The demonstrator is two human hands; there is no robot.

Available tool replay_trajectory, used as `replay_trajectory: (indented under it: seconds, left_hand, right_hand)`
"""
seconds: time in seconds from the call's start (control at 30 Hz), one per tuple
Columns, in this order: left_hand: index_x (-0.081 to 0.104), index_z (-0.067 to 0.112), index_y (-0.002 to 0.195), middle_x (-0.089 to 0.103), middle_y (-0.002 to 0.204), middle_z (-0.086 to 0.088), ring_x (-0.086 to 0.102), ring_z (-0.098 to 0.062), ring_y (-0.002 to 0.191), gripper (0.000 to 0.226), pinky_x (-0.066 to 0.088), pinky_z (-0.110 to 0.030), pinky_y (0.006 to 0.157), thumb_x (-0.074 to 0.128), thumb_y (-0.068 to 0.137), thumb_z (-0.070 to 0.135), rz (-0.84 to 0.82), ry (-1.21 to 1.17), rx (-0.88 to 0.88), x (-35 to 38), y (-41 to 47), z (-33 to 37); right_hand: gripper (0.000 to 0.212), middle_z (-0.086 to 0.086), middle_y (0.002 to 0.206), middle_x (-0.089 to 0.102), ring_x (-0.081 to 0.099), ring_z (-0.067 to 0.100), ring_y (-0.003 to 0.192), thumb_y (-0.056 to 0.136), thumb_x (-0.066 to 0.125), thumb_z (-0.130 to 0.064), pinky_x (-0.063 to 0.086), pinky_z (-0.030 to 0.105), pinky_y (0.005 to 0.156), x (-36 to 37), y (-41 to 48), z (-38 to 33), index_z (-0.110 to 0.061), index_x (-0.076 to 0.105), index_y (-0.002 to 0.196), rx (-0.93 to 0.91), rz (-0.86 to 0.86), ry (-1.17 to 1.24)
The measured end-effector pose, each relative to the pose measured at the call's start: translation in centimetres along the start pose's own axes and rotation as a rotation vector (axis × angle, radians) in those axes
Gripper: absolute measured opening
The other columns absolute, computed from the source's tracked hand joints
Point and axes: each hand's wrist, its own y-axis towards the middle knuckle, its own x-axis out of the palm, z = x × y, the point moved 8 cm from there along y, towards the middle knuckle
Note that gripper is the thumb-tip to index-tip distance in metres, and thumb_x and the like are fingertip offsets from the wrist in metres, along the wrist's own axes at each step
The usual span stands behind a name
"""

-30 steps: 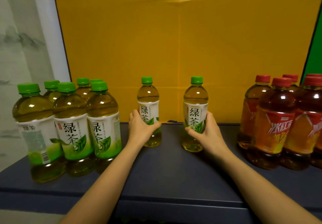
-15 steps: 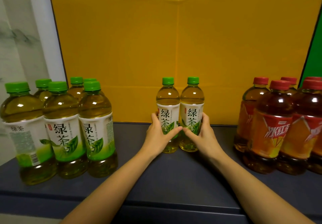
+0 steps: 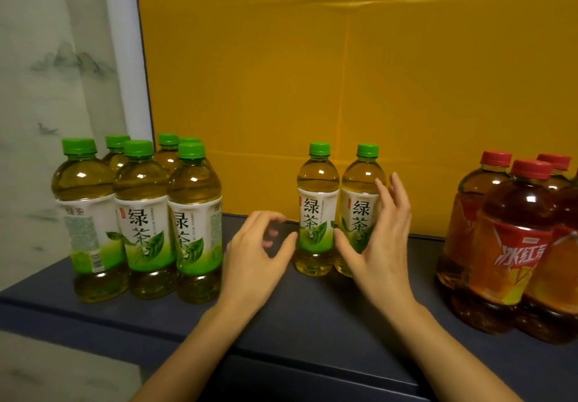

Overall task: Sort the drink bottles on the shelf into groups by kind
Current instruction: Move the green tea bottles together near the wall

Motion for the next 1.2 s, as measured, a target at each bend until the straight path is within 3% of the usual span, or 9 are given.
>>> replay_trajectory:
  seconds: [0.1, 0.23, 0.33, 0.4, 0.47, 0.6, 0.8, 1.03, 1.2]
  left_hand:
    - [0.06, 0.022, 0.084, 0.057, 0.082, 0.014, 0.055, -0.006, 0.075, 0.014, 0.048, -0.024, 0.067, 0.054, 0.08, 0.034, 0.171, 0.043, 0.067, -5.2, -1.5, 0.5]
    - [0.061, 0.006, 0.088, 0.053, 0.098, -0.008, 0.044, -0.013, 0.097, 0.022, 0.032, -0.011, 0.088, 0.054, 0.079, 0.025, 0.412, 0.208, 0.068, -11.2, -2.9, -1.4]
    - [0.053, 0.002, 0.109, 0.045, 0.115, -0.015, 0.041, -0.026, 0.111, 0.039, 0.036, -0.033, 0.1, 0.055, 0.079, 0.026, 0.508, 0.229, -0.051, -13.9, -3.5, -4.8]
    - [0.042, 0.001, 0.123, 0.042, 0.124, -0.016, 0.038, -0.028, 0.12, 0.054, 0.035, -0.037, 0.104, 0.059, 0.078, 0.025, 0.452, 0.255, -0.097, -14.3, -3.4, -6.2]
    - [0.036, 0.0, 0.13, 0.041, 0.129, -0.021, 0.037, -0.025, 0.122, 0.062, 0.03, -0.028, 0.102, 0.068, 0.079, 0.015, 0.37, 0.291, -0.133, -13.9, -3.2, -6.9]
    - [0.03, 0.0, 0.134, 0.041, 0.132, -0.019, 0.038, -0.027, 0.124, 0.068, 0.03, -0.03, 0.101, 0.067, 0.079, 0.012, 0.297, 0.268, -0.194, -13.1, -3.4, -7.5]
    - [0.03, -0.001, 0.133, 0.043, 0.13, -0.018, 0.04, -0.028, 0.121, 0.071, 0.035, -0.03, 0.096, 0.072, 0.076, 0.011, 0.315, 0.217, -0.248, -13.0, -3.0, -7.9]
    - [0.028, -0.001, 0.133, 0.039, 0.132, -0.021, 0.044, -0.026, 0.121, 0.074, 0.04, -0.03, 0.093, 0.072, 0.075, 0.008, 0.287, 0.159, -0.265, -12.4, -2.9, -8.0]
    - [0.02, 0.001, 0.138, 0.039, 0.14, -0.02, 0.043, -0.03, 0.128, 0.079, 0.041, -0.046, 0.103, 0.07, 0.077, 0.009, 0.248, 0.104, -0.298, -12.0, -2.8, -8.6]
  right_hand:
    - [0.068, 0.002, 0.144, 0.027, 0.025, 0.011, 0.135, 0.079, 0.063, -0.03, 0.022, 0.023, 0.112, 0.7, -0.2, -2.9, -0.014, 0.031, 0.136, -0.092, -0.077, 0.114]
    - [0.05, -0.005, 0.133, 0.042, 0.038, 0.005, 0.127, 0.083, 0.055, -0.038, 0.038, 0.03, 0.104, 4.4, -1.3, -7.2, -0.018, 0.043, 0.127, -0.072, -0.332, 0.362]
    - [0.058, -0.01, 0.13, 0.039, 0.04, 0.004, 0.123, 0.081, 0.059, -0.045, 0.039, 0.026, 0.101, 7.6, -2.0, -10.1, -0.022, 0.038, 0.13, -0.013, -0.442, 0.413]
    - [0.073, -0.012, 0.135, 0.035, 0.038, 0.005, 0.124, 0.078, 0.063, -0.051, 0.039, 0.027, 0.101, 10.2, -2.5, -11.3, -0.024, 0.027, 0.136, 0.103, -0.546, 0.428]
    - [0.081, -0.01, 0.136, 0.037, 0.041, 0.008, 0.124, 0.072, 0.065, -0.058, 0.043, 0.035, 0.099, 12.4, -3.2, -12.2, -0.027, 0.022, 0.135, 0.201, -0.6, 0.435]
    - [0.083, -0.009, 0.131, 0.044, 0.05, 0.014, 0.119, 0.066, 0.066, -0.064, 0.046, 0.036, 0.087, 14.6, -3.8, -12.5, -0.028, 0.022, 0.127, 0.319, -0.554, 0.351]
    - [0.062, -0.009, 0.12, 0.057, 0.056, 0.017, 0.112, 0.072, 0.065, -0.056, 0.048, 0.041, 0.087, 14.1, -3.4, -11.9, -0.03, 0.031, 0.116, 0.285, -0.538, 0.33]
    - [0.063, -0.011, 0.111, 0.062, 0.059, 0.008, 0.103, 0.065, 0.062, -0.062, 0.053, 0.042, 0.085, 9.1, -2.4, -8.0, -0.03, 0.039, 0.115, 0.299, -0.439, 0.411]
    - [0.068, -0.018, 0.109, 0.059, 0.058, 0.004, 0.103, 0.058, 0.058, -0.065, 0.053, 0.042, 0.086, 3.7, -1.9, -4.3, -0.029, 0.041, 0.114, 0.308, -0.398, 0.329]
